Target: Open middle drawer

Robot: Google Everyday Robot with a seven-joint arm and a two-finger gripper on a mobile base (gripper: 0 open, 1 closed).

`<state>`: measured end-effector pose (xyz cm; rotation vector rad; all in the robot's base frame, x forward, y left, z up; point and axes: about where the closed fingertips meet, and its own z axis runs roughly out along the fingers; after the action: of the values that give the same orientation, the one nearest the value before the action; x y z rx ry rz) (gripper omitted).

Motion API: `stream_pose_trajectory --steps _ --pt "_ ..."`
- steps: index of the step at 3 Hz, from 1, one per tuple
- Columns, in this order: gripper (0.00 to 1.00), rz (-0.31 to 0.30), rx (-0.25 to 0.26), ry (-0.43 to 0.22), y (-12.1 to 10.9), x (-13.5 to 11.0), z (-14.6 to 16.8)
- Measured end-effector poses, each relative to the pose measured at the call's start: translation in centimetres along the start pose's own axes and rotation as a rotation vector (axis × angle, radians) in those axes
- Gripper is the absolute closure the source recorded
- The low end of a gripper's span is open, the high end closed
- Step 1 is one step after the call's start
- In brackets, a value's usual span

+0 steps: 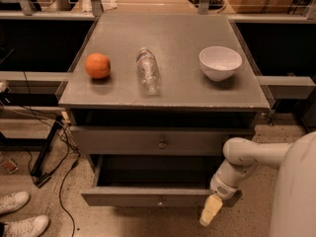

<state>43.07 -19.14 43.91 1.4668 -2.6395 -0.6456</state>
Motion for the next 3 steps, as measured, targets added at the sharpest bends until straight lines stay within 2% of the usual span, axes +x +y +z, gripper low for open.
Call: stream_pose_trajectory --steps 1,3 --pt "0.00 0.005 -0.001 0.002 0.09 0.64 -0.06" --pt "0.00 0.005 -0.001 0.002 -0.37 0.29 -0.37"
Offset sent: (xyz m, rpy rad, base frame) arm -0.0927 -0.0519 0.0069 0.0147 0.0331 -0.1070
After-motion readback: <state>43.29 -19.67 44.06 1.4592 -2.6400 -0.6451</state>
